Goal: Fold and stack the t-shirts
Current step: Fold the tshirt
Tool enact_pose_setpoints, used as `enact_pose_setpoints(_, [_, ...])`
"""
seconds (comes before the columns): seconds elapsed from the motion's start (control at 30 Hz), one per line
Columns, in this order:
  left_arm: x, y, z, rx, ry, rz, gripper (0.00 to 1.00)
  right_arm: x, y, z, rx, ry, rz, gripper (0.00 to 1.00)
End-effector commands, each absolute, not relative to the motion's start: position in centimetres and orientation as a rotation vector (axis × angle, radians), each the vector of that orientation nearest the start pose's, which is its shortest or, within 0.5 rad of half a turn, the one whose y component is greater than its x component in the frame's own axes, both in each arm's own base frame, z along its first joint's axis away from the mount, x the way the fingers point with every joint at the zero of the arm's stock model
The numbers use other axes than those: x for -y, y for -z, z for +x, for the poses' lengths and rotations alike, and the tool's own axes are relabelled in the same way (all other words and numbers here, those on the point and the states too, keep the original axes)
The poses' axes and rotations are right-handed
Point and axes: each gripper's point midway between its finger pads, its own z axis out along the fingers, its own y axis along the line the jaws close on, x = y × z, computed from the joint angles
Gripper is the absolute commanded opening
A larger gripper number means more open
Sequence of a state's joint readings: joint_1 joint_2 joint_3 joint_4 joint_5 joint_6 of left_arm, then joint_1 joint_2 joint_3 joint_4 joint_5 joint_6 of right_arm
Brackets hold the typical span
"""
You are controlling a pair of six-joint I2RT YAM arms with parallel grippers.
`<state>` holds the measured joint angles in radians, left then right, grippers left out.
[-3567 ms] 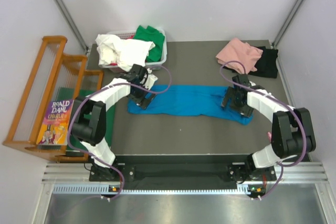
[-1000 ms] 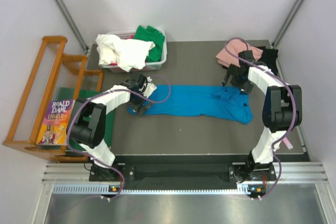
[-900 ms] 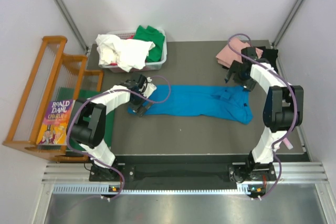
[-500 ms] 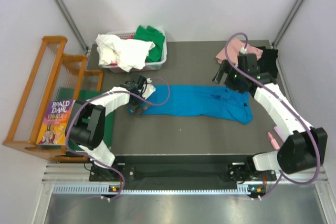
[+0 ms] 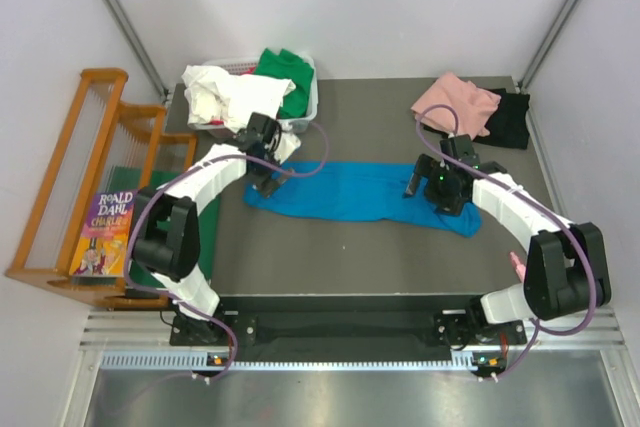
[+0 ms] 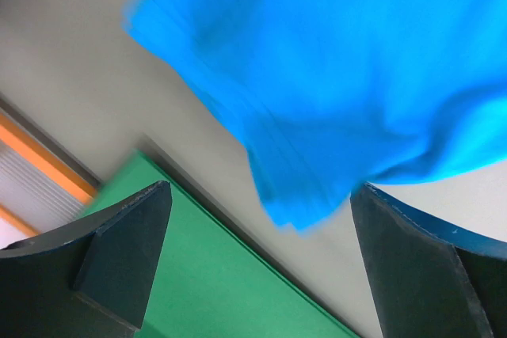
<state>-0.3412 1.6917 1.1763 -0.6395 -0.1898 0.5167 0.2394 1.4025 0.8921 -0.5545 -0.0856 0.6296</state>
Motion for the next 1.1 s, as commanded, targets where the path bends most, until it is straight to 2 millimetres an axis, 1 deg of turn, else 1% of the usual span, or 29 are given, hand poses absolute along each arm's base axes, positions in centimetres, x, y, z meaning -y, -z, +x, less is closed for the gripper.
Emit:
enact_pose_setpoints(0.0, [11.8,-13.4,36.0,-2.457,0.036,1.002,0.99,-11.8,-10.2,32.3,-2.54,-0.445,0.469,1.0])
enact_pose_setpoints(0.03, [12.5,-14.6,36.3,-2.444,0.076,0.99,0.99,-11.8,-10.1,32.2,-2.546,-0.443,0.468,1.0])
enact_pose_setpoints(0.07, [12.9,-15.1,36.1,-2.444,0.111,0.997,0.99,-11.7,-10.2,32.4,-2.541,-0.442,0.475,1.0])
enact_pose_setpoints(0.1, [13.6,-15.0,34.9,-2.472,0.19,1.026,0.99,-11.8,-10.2,32.5,-2.544,-0.45,0.475,1.0])
enact_pose_setpoints(0.13, [14.0,-15.4,34.9,-2.472,0.217,1.038,0.99,-11.8,-10.1,32.5,-2.546,-0.45,0.475,1.0])
enact_pose_setpoints(0.2, [14.3,-15.0,34.1,-2.504,0.263,1.053,0.99,-11.7,-10.1,32.7,-2.545,-0.453,0.475,1.0])
enact_pose_setpoints(0.23, [14.3,-14.5,34.4,-2.509,0.253,1.041,0.99,-11.7,-10.0,32.8,-2.543,-0.455,0.478,1.0])
enact_pose_setpoints(0.3, [14.1,-12.8,34.1,-2.541,0.247,1.019,0.99,-11.5,-9.7,32.8,-2.546,-0.447,0.489,1.0])
enact_pose_setpoints(0.33, [14.4,-12.1,35.2,-2.515,0.229,0.998,0.99,-11.5,-9.6,33.1,-2.54,-0.448,0.496,1.0])
enact_pose_setpoints(0.37, [14.4,-10.9,34.8,-2.541,0.239,0.986,0.99,-11.4,-9.4,33.2,-2.542,-0.445,0.499,1.0])
enact_pose_setpoints(0.4, [14.8,-10.1,34.7,-2.553,0.256,0.973,0.99,-11.3,-9.1,33.4,-2.546,-0.429,0.504,1.0])
enact_pose_setpoints(0.43, [15.1,-9.0,35.0,-2.568,0.265,0.962,0.99,-11.1,-9.0,33.6,-2.546,-0.416,0.51,1.0])
enact_pose_setpoints(0.5, [15.3,-7.3,34.9,-2.605,0.283,0.951,0.99,-10.8,-8.6,34.2,-2.541,-0.4,0.524,1.0])
enact_pose_setpoints(0.53, [15.3,-6.0,34.8,-2.635,0.287,0.955,0.99,-10.7,-8.5,34.4,-2.539,-0.397,0.539,1.0])
enact_pose_setpoints(0.57, [15.3,-5.4,34.9,-2.644,0.286,0.957,0.99,-10.6,-8.5,34.7,-2.534,-0.399,0.543,1.0])
enact_pose_setpoints(0.63, [15.0,-3.6,34.7,-2.68,0.276,0.967,0.99,-10.7,-8.2,35.1,-2.54,-0.396,0.554,0.99])
enact_pose_setpoints(0.7, [14.4,-2.7,35.2,-2.676,0.223,0.974,0.99,-10.7,-7.7,35.4,-2.546,-0.388,0.561,1.0])
enact_pose_setpoints(0.73, [14.0,-2.0,34.9,-2.69,0.209,0.976,0.99,-10.6,-7.4,35.4,-2.551,-0.382,0.564,1.0])
enact_pose_setpoints(0.8, [13.3,-1.3,35.2,-2.681,0.169,0.978,0.99,-10.4,-6.5,35.5,-2.564,-0.365,0.574,1.0])
enact_pose_setpoints(0.83, [12.8,-0.6,34.6,-2.699,0.168,0.983,0.99,-10.4,-6.3,35.4,-2.567,-0.355,0.574,1.0])
enact_pose_setpoints(0.9, [12.1,-0.2,34.7,-2.69,0.128,0.993,0.99,-10.0,-5.3,35.1,-2.583,-0.332,0.587,1.0])
enact_pose_setpoints(0.93, [11.5,0.5,33.9,-2.707,0.114,1.004,0.99,-9.9,-5.0,35.0,-2.589,-0.324,0.588,1.0])
enact_pose_setpoints(1.0, [10.5,0.5,33.9,-2.697,0.078,1.004,0.99,-9.3,-4.0,34.5,-2.61,-0.298,0.602,1.0])
enact_pose_setpoints(1.03, [10.0,0.6,33.7,-2.701,0.069,1.006,0.99,-9.2,-3.8,34.4,-2.614,-0.295,0.603,1.0])
enact_pose_setpoints(1.07, [9.4,0.9,33.3,-2.71,0.057,1.008,0.99,-8.6,-3.6,34.1,-2.617,-0.272,0.612,1.0])
